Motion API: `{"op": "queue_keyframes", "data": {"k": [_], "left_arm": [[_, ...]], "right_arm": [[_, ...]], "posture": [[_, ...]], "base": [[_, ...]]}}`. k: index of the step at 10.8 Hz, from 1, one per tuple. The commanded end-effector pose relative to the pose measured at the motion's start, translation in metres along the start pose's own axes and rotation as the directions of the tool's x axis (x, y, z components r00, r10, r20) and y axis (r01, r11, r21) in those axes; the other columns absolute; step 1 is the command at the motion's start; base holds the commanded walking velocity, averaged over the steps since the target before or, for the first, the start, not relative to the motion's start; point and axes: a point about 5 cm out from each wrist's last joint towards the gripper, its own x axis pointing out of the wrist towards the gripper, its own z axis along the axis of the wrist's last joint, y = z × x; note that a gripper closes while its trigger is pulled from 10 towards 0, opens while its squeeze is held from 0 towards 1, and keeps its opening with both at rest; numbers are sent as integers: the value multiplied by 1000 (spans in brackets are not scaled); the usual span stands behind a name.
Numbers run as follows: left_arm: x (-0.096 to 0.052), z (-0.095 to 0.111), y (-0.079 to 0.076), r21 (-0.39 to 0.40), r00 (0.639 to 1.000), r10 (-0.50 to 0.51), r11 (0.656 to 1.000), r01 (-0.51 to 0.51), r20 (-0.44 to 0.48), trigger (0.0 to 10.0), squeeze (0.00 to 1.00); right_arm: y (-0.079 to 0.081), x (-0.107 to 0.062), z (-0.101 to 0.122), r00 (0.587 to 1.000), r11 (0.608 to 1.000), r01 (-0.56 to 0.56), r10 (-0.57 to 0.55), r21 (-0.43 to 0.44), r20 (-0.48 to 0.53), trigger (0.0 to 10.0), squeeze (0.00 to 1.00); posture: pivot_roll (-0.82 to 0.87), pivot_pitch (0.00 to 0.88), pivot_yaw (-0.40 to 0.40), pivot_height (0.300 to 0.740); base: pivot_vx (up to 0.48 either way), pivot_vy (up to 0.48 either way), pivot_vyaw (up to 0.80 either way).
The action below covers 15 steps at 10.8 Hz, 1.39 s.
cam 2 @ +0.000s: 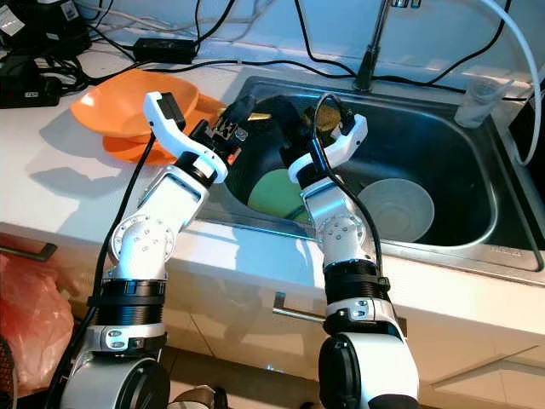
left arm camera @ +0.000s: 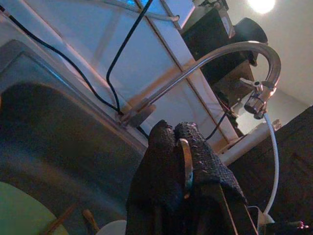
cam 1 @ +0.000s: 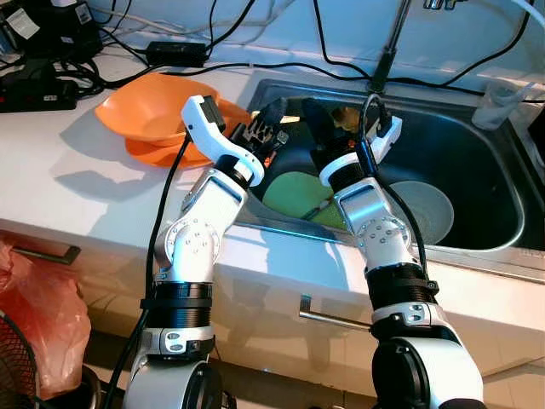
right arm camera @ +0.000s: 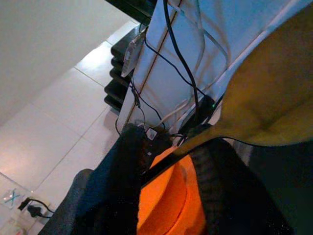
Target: Kitchen organization
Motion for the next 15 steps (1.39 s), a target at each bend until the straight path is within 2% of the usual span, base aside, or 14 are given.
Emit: {"op": "queue_keyframes", "data": {"k": [1, 5, 6, 7, 8, 9, 10, 11, 15], "left_arm": [[4, -10, -5, -47, 1000, -8, 999, 7, -9, 0, 0], [5, -12, -7, -48, 1000, -16, 999, 15, -19, 0, 0], [4, -15, -7, -34, 999, -19, 999, 17, -39, 4314, 0], [4, -15, -8, -33, 999, -21, 999, 19, -41, 4431, 0], [4, -16, -8, -29, 999, -23, 999, 22, -47, 10000, 0], [4, -16, -8, -10, 998, -23, 1000, 22, -59, 10000, 0], [4, -15, -10, 17, 997, -33, 999, 34, -63, 10000, 576], [4, -15, -12, 24, 997, -47, 999, 48, -62, 10000, 1000], [-4, -22, -18, 131, 982, -120, 982, 139, -143, 10000, 1000]], "right_arm": [[19, 11, -13, 999, 997, -54, 54, 48, 10, 0, 0], [16, 11, -9, 999, 998, -43, 42, 38, 18, 0, 0], [16, 11, -9, 999, 999, -40, 40, 37, 21, 0, 0], [15, 11, -9, 999, 999, -39, 38, 37, 22, 0, 0], [15, 11, -9, 999, 999, -37, 36, 37, 22, 0, 0], [14, 11, -9, 999, 999, -31, 30, 35, 25, 0, 0], [12, 12, -4, 999, 1000, -9, 8, 17, 44, 0, 0], [10, 12, 0, 998, 1000, 6, -6, -1, 59, 0, 0], [-3, 8, 25, 984, 985, 117, -97, -129, 150, 0, 0]], "posture": [[112, 65, -34, 740], [112, 56, -35, 740], [113, 56, -34, 740], [113, 56, -34, 740], [115, 55, -34, 740], [118, 54, -35, 740], [123, 52, -36, 740], [123, 52, -36, 740], [123, 58, -30, 740]], "base": [[0, 0, 0], [0, 0, 0], [0, 0, 0], [0, 0, 0], [0, 0, 0], [0, 0, 0], [0, 0, 0], [0, 0, 0], [0, 0, 0]]}}
